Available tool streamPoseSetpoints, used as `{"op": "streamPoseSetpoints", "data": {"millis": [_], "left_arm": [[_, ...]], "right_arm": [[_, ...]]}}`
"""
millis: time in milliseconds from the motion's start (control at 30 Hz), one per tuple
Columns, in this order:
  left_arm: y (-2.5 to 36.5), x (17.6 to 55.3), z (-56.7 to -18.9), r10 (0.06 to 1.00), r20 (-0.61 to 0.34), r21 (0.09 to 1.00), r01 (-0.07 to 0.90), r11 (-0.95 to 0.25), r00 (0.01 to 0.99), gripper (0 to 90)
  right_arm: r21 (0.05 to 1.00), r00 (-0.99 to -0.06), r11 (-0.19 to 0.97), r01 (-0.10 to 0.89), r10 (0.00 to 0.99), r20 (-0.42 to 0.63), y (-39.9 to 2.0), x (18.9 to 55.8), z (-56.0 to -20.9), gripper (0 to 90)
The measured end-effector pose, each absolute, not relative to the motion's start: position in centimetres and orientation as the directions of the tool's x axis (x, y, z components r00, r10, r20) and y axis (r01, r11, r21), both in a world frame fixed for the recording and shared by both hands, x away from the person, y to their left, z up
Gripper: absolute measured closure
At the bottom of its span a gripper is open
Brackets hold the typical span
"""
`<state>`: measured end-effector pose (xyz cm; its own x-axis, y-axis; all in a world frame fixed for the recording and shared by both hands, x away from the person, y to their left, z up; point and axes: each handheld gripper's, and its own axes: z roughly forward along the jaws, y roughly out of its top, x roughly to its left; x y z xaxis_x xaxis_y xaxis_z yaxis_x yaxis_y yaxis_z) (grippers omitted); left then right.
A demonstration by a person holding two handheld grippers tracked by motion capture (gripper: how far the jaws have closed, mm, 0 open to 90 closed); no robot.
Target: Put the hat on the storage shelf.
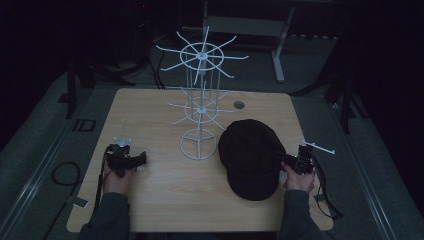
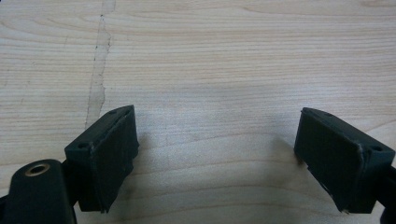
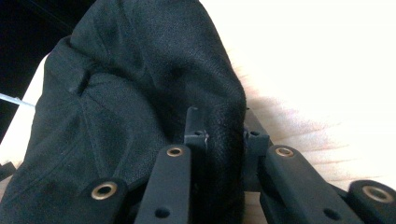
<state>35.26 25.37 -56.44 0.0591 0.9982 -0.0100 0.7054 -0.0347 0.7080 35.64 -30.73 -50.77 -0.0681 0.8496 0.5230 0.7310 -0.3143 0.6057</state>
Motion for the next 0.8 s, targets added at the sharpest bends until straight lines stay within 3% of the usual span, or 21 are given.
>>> {"op": "streamPoseSetpoints", "data": {"millis": [800], "left_arm": [[25.4,35.3,-56.4,0.998,-0.012,0.709,0.704,-0.032,0.058,14.4]], "right_arm": [[0.709,-0.064,-0.271,0.651,0.911,0.407,-31.3,35.3,-47.0,78.0]]}}
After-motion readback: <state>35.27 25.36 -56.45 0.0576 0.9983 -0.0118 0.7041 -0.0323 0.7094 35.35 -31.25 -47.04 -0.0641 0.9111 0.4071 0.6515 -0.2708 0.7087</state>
